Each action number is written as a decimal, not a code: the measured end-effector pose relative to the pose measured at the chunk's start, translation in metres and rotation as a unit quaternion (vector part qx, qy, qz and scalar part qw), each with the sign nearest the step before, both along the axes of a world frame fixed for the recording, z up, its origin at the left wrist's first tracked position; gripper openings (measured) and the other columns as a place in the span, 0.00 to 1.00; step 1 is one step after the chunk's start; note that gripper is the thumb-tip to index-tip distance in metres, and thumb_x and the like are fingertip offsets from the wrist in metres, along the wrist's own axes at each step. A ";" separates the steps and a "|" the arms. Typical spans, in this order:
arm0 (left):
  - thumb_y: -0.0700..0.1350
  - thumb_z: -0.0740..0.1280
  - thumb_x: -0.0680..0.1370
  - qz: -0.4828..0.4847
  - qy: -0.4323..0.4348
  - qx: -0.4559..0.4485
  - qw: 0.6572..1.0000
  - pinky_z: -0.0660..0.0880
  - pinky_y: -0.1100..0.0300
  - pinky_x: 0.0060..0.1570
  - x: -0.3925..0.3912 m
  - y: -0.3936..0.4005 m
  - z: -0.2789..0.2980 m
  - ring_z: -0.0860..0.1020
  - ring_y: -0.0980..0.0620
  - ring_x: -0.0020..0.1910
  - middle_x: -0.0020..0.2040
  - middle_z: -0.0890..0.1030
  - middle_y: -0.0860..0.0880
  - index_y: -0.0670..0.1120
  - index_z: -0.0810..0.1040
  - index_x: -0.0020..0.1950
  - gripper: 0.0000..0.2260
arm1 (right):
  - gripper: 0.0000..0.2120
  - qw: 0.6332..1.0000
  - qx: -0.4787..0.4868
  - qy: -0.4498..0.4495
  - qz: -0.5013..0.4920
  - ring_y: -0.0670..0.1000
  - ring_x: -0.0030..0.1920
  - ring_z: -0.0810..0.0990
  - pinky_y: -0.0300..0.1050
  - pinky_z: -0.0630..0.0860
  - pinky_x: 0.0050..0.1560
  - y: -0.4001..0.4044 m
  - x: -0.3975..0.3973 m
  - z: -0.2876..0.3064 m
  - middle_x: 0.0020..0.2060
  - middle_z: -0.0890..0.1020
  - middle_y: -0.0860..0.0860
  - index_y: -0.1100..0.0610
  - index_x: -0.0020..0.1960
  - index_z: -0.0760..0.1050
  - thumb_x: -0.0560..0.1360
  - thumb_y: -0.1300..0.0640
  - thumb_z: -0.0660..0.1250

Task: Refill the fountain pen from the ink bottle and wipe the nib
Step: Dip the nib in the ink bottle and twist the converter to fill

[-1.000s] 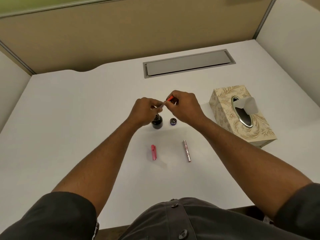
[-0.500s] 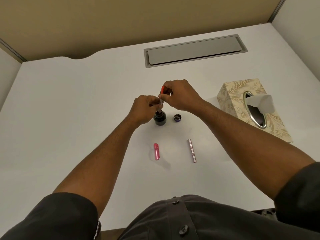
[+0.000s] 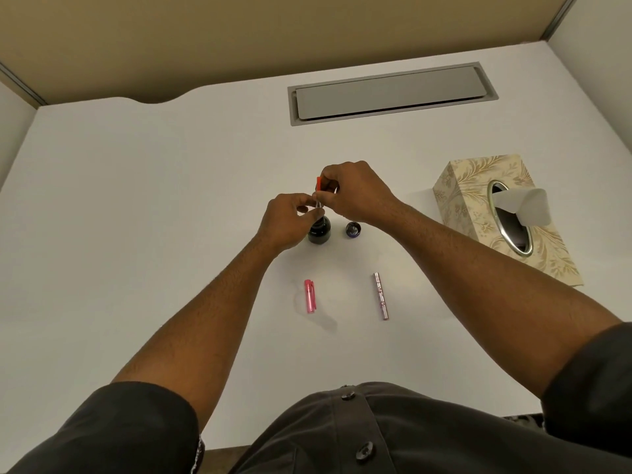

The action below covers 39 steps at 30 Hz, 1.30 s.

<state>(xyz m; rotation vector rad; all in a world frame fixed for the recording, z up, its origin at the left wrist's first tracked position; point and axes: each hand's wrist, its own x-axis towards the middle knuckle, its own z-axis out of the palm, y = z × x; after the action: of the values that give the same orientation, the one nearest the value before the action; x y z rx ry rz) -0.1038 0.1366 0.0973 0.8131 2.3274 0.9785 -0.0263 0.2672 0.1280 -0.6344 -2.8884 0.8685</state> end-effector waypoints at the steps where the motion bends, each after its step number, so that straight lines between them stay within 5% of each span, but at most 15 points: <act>1: 0.47 0.70 0.76 0.001 -0.001 -0.001 1.000 0.72 0.60 0.53 0.001 0.000 -0.001 0.79 0.54 0.54 0.56 0.83 0.50 0.46 0.81 0.59 0.13 | 0.11 1.000 0.000 -0.005 0.001 0.49 0.46 0.80 0.44 0.77 0.48 -0.001 0.000 -0.001 0.48 0.84 0.52 0.57 0.54 0.80 0.77 0.50 0.68; 10: 0.45 0.68 0.78 0.009 -0.033 0.011 0.999 0.68 0.62 0.59 0.007 -0.004 -0.006 0.76 0.50 0.63 0.62 0.81 0.48 0.48 0.80 0.63 0.14 | 0.12 1.000 -0.013 -0.021 -0.003 0.49 0.44 0.80 0.46 0.79 0.49 -0.006 -0.001 -0.004 0.45 0.84 0.52 0.57 0.51 0.81 0.75 0.49 0.70; 21: 0.50 0.66 0.78 0.010 -0.055 -0.015 0.998 0.75 0.50 0.54 0.007 -0.008 -0.007 0.78 0.42 0.55 0.57 0.83 0.41 0.48 0.79 0.64 0.16 | 0.15 1.000 -0.005 -0.009 0.000 0.48 0.44 0.77 0.43 0.71 0.44 -0.007 -0.003 -0.004 0.46 0.83 0.51 0.57 0.52 0.80 0.77 0.45 0.66; 25: 0.52 0.67 0.78 0.011 -0.068 -0.011 0.998 0.72 0.59 0.49 0.004 -0.009 -0.012 0.78 0.55 0.50 0.58 0.83 0.46 0.50 0.79 0.64 0.16 | 0.18 0.999 0.051 -0.007 0.006 0.49 0.40 0.76 0.44 0.69 0.39 -0.010 -0.005 0.000 0.38 0.79 0.50 0.56 0.50 0.77 0.80 0.42 0.60; 33: 0.48 0.67 0.78 0.006 -0.093 0.016 0.996 0.68 0.63 0.54 0.003 -0.010 -0.017 0.78 0.56 0.59 0.58 0.83 0.51 0.53 0.82 0.59 0.11 | 0.18 0.965 0.241 -0.054 0.090 0.53 0.40 0.74 0.47 0.68 0.39 -0.004 -0.006 0.020 0.41 0.77 0.52 0.57 0.53 0.75 0.82 0.44 0.56; 39: 0.48 0.66 0.78 0.000 -0.099 0.033 0.995 0.70 0.61 0.60 0.003 -0.009 -0.022 0.78 0.54 0.60 0.59 0.82 0.51 0.51 0.82 0.60 0.11 | 0.16 0.959 0.243 -0.088 0.114 0.53 0.40 0.74 0.46 0.68 0.40 0.001 -0.011 0.029 0.37 0.75 0.51 0.55 0.42 0.69 0.82 0.45 0.56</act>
<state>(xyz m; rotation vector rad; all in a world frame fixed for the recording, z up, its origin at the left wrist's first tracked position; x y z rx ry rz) -0.1010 0.1271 0.0755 0.7080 2.1367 1.0903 -0.0375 0.2686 0.1568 -0.3470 -3.1931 0.0903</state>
